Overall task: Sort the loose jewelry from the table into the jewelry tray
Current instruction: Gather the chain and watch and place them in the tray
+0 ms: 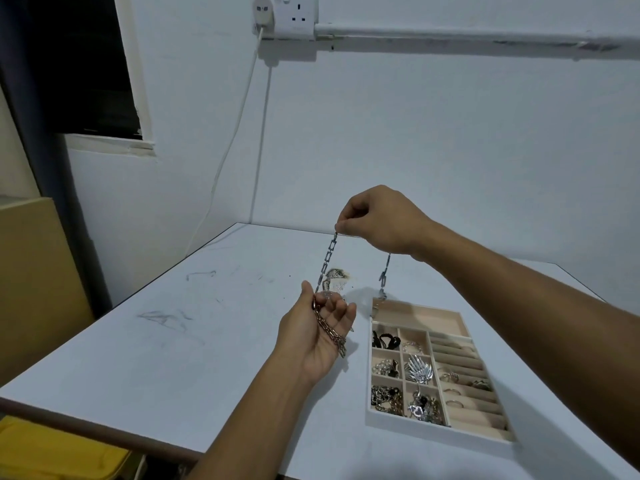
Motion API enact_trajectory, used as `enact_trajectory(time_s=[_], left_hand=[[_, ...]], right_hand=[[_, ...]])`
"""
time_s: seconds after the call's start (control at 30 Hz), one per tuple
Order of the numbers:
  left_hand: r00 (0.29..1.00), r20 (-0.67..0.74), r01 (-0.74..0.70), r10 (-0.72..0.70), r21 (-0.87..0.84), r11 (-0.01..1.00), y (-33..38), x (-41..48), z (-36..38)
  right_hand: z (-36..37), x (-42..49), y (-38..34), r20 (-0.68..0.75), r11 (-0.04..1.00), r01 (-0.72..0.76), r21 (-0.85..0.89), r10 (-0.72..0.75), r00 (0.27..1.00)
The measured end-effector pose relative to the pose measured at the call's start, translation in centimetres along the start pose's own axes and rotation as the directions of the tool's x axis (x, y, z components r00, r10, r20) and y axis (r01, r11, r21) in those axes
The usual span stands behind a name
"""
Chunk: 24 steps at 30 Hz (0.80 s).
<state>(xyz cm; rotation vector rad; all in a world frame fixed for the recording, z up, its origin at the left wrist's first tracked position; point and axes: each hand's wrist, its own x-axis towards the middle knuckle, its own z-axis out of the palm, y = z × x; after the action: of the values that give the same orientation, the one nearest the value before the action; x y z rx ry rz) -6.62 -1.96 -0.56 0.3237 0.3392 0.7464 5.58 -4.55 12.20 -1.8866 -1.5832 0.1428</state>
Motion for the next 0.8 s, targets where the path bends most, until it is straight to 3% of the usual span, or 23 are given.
enact_trajectory(time_s=[0.13,0.27,0.43,0.6,0.8], left_hand=[[0.998,0.058,0.022,-0.028,0.102,0.995,-0.9,-0.3,0.3],[1.000,0.026,0.010,-0.014,0.128,0.992,-1.4,-0.7,0.3],[1.000,-0.011,-0.008,0.008,0.026,1.000,-0.4,-0.1,-0.3],[0.991,-0.068,-0.119,0.113,-0.078,0.990,0.8,0.8,-0.9],[0.979,-0.115,-0.192,0.168,-0.242,0.951,2.4,1.6,-0.6]], right_hand=[[0.2,0.8,-0.2,-0.035,1.000,-0.015,0.009,0.016,0.999],[1.1,1.3,-0.3,-0.034,1.000,-0.023,0.008,0.023,0.999],[1.6,1.2,0.0,-0.013,0.999,-0.042,-0.005,0.042,0.999],[1.3,-1.0,-0.7,0.049,0.999,-0.039,0.038,0.037,0.998],[1.8,-5.7,-0.6,0.257,0.999,-0.033,-0.010,0.034,0.966]])
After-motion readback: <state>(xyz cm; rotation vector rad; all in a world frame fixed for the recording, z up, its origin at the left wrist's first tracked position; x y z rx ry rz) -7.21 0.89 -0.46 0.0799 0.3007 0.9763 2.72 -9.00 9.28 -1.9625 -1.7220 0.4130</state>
